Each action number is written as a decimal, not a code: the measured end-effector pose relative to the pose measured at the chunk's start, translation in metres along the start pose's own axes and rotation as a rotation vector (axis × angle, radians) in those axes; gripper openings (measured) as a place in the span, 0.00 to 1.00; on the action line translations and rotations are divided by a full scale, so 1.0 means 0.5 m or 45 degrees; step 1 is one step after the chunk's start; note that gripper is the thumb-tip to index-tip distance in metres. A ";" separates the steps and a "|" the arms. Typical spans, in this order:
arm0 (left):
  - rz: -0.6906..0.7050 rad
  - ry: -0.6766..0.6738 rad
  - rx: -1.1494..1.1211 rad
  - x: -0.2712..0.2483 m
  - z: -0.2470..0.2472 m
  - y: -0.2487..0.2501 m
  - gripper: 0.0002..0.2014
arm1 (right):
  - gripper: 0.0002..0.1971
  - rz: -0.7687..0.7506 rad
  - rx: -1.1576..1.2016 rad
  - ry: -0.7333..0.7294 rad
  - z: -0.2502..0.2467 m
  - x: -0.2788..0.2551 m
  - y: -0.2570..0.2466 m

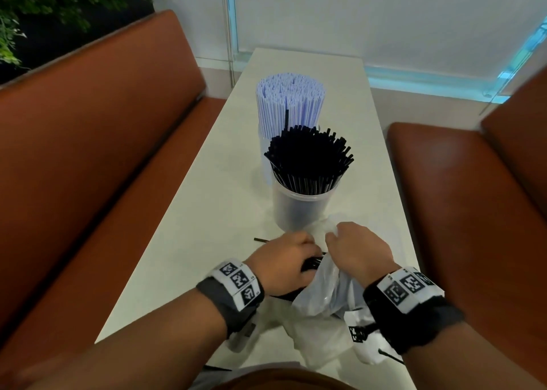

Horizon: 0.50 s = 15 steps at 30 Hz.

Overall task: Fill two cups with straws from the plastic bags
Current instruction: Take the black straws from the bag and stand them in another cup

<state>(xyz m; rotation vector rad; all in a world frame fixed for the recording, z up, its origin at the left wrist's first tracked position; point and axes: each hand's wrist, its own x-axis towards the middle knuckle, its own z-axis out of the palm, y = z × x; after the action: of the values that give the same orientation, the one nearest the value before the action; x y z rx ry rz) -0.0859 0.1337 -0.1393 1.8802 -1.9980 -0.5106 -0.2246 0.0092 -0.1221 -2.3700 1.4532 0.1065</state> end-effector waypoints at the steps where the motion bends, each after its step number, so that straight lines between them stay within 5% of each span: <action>1: 0.050 -0.064 0.054 0.012 0.013 -0.001 0.22 | 0.14 -0.004 0.017 -0.002 0.001 -0.001 -0.001; 7: 0.062 -0.357 0.355 0.066 0.036 0.010 0.20 | 0.14 -0.025 0.060 -0.005 -0.005 -0.009 0.001; 15: 0.001 -0.344 0.387 0.081 0.042 0.019 0.18 | 0.15 -0.043 0.050 -0.006 -0.010 -0.019 0.006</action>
<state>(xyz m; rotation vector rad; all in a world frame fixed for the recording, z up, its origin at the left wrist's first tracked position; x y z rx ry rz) -0.1067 0.0941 -0.1531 2.0783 -2.3650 -0.5067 -0.2324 0.0145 -0.1157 -2.3601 1.4001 0.0747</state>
